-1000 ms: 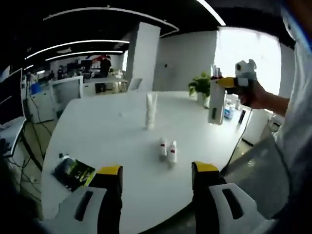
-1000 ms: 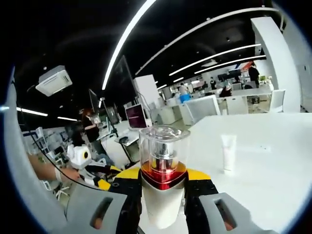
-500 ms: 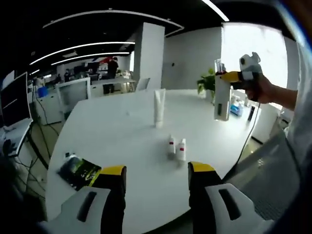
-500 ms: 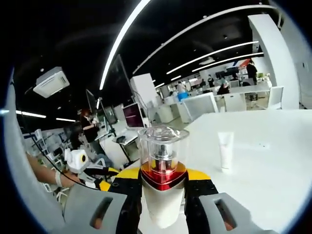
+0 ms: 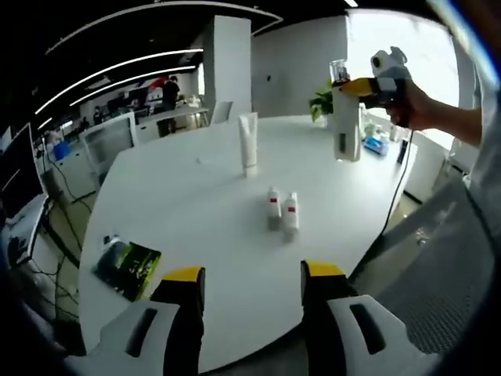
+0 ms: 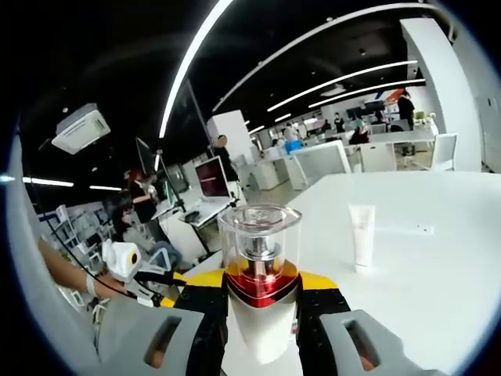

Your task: Arrange the skincare products in the storage area until every visible bottle or jar stands upright without overlapping.

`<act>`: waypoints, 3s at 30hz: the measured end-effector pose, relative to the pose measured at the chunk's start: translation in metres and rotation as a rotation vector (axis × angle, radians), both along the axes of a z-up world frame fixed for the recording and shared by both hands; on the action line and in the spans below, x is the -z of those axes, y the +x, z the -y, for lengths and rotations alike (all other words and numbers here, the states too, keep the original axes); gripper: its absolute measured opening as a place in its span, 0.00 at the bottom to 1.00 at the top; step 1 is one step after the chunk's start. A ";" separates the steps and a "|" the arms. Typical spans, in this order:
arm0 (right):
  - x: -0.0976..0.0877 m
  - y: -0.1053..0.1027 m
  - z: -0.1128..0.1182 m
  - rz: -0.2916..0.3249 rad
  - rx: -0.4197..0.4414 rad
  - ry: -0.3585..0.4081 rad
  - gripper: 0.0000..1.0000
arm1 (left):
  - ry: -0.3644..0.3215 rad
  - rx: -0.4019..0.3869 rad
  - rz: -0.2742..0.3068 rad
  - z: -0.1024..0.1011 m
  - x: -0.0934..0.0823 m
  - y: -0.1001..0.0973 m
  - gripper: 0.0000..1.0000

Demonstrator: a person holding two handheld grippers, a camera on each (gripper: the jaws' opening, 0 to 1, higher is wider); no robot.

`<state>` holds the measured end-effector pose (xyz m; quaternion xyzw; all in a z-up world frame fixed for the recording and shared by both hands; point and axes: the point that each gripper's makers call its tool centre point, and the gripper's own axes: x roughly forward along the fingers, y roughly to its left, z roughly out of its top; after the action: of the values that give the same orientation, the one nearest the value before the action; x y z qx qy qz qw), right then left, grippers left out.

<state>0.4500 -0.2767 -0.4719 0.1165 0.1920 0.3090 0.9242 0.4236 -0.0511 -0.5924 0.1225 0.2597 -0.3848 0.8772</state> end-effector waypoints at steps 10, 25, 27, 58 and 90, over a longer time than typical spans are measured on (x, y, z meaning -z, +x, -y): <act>0.013 0.016 0.012 -0.004 0.061 -0.011 0.26 | 0.082 -0.002 0.014 -0.012 0.005 0.001 0.28; 0.036 0.064 0.034 0.034 0.148 -0.069 0.26 | 0.200 0.016 -0.053 -0.025 0.028 -0.006 0.20; 0.038 0.071 0.038 0.040 0.158 -0.082 0.26 | 0.213 0.025 -0.057 -0.026 0.030 -0.007 0.19; 0.107 0.177 0.091 0.065 0.173 -0.280 0.26 | 0.316 0.043 -0.084 -0.038 0.043 -0.008 0.16; 0.134 0.219 0.093 0.097 0.000 -0.347 0.26 | 0.398 0.067 -0.078 -0.045 0.052 -0.008 0.22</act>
<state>0.6690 -0.3701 -0.6064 -0.0595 0.1979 0.2766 0.9385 0.4157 -0.0056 -0.6439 0.2870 0.3604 -0.3593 0.8116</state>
